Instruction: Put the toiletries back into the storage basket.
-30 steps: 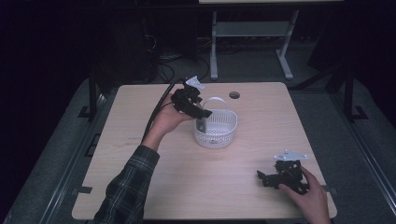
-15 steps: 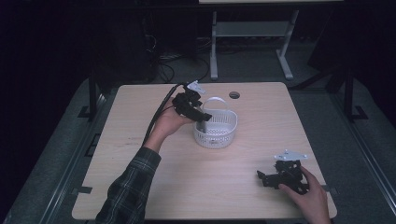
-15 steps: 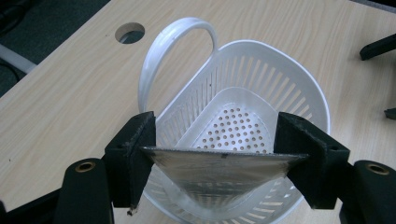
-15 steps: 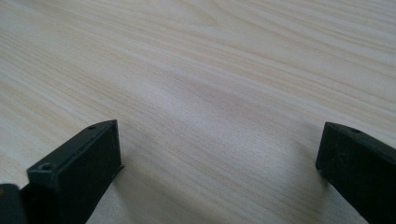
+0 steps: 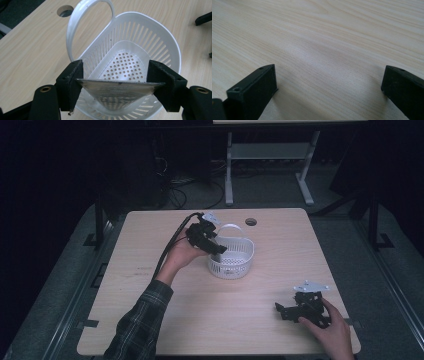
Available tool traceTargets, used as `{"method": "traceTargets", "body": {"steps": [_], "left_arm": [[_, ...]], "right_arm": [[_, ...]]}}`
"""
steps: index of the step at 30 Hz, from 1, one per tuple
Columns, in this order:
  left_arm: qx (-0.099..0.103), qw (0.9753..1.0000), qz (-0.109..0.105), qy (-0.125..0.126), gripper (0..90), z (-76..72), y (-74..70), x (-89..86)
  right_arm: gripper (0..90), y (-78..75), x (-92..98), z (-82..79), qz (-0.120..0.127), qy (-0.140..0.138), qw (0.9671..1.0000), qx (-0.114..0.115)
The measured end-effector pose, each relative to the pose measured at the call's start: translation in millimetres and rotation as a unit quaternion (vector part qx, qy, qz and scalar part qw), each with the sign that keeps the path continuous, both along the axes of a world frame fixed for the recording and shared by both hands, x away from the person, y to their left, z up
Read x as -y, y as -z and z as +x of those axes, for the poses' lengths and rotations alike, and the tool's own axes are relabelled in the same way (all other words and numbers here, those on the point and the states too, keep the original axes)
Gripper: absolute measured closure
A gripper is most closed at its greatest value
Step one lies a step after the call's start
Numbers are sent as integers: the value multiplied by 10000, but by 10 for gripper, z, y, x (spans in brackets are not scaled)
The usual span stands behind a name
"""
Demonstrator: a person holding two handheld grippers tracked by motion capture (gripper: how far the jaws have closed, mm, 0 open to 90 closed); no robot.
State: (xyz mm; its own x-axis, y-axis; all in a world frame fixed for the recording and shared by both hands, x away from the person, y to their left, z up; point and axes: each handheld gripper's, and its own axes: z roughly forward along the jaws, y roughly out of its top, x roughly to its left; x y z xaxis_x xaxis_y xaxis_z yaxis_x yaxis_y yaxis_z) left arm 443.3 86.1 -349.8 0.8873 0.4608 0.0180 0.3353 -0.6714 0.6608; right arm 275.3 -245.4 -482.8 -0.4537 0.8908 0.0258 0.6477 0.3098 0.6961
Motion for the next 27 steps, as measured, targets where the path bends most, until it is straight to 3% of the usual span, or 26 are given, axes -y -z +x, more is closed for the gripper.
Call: {"method": "traceTargets", "body": {"steps": [12,14,19,27], "left_arm": [[-18,10000,7,11,289,-9,42,-19],[-66,9999,-77,-1,282,-8,40,-20],[-89,9999,24,50,210,-1,50,-15],[-67,10000,-64,-32,149,-15,15,-51]], "right_arm": [[0,0,0,0,0,0,10000,0],[0,0,0,0,1,1,10000,0],[0,0,0,0,1,1,10000,0],[0,0,0,0,1,1,10000,1]]}}
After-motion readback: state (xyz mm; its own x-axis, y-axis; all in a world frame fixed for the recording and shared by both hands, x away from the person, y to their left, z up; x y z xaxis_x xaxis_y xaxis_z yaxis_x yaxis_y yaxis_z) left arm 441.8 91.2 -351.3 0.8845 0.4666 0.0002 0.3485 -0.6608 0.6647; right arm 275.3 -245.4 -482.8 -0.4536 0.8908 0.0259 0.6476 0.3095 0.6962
